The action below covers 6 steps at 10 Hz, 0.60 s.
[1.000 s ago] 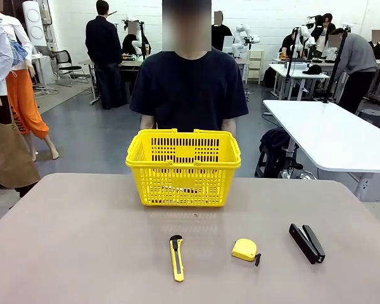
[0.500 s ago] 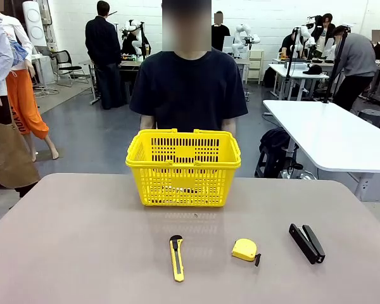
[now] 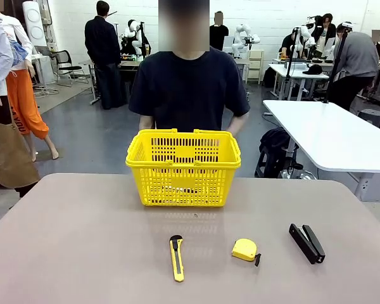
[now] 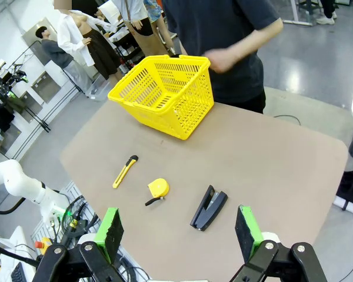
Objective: Place the items the person wants into the basket.
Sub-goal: Pick up the item the person points to and place it in the Market Basket.
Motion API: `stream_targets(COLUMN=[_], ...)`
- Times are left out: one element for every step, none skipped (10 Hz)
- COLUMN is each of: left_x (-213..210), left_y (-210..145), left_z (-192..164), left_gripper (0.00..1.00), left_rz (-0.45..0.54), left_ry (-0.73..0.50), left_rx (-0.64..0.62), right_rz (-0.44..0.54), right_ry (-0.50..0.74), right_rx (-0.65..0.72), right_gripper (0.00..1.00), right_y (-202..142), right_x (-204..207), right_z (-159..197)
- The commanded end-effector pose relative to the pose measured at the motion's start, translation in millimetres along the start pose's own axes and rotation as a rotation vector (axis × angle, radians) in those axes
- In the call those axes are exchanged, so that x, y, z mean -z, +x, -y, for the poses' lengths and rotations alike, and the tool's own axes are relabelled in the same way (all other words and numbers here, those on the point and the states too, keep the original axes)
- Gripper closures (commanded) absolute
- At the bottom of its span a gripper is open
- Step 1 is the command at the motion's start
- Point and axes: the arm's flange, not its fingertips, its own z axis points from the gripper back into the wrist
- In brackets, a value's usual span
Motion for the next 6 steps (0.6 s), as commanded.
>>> stream_targets(left_x=[-2.3,-2.3,-2.3,-2.3,-2.3,-2.3], left_y=[-0.3,-0.3,-0.3,-0.3,-0.3,-0.3], left_z=[-0.5,-0.5,-0.5,-0.5,-0.5,-0.5], left_gripper=[0.0,0.0,0.0,0.0,0.0,0.0], left_rz=[0.014,0.014,0.014,0.014,0.014,0.014], left_ry=[-0.008,-0.008,-0.008,-0.008,-0.008,-0.008], left_rx=[0.027,0.027,0.027,0.027,0.027,0.027], right_rz=[0.021,0.021,0.021,0.021,0.021,0.021], right_ry=[0.016,0.016,0.016,0.016,0.016,0.016], right_rx=[-0.019,-0.019,-0.019,-0.019,-0.019,-0.019], right_gripper=[0.0,0.0,0.0,0.0,0.0,0.0], right_y=[1.6,1.6,1.6,1.6,1.6,1.6], right_x=[1.4,1.4,1.4,1.4,1.4,1.4], right_z=[1.0,1.0,1.0,1.0,1.0,1.0])
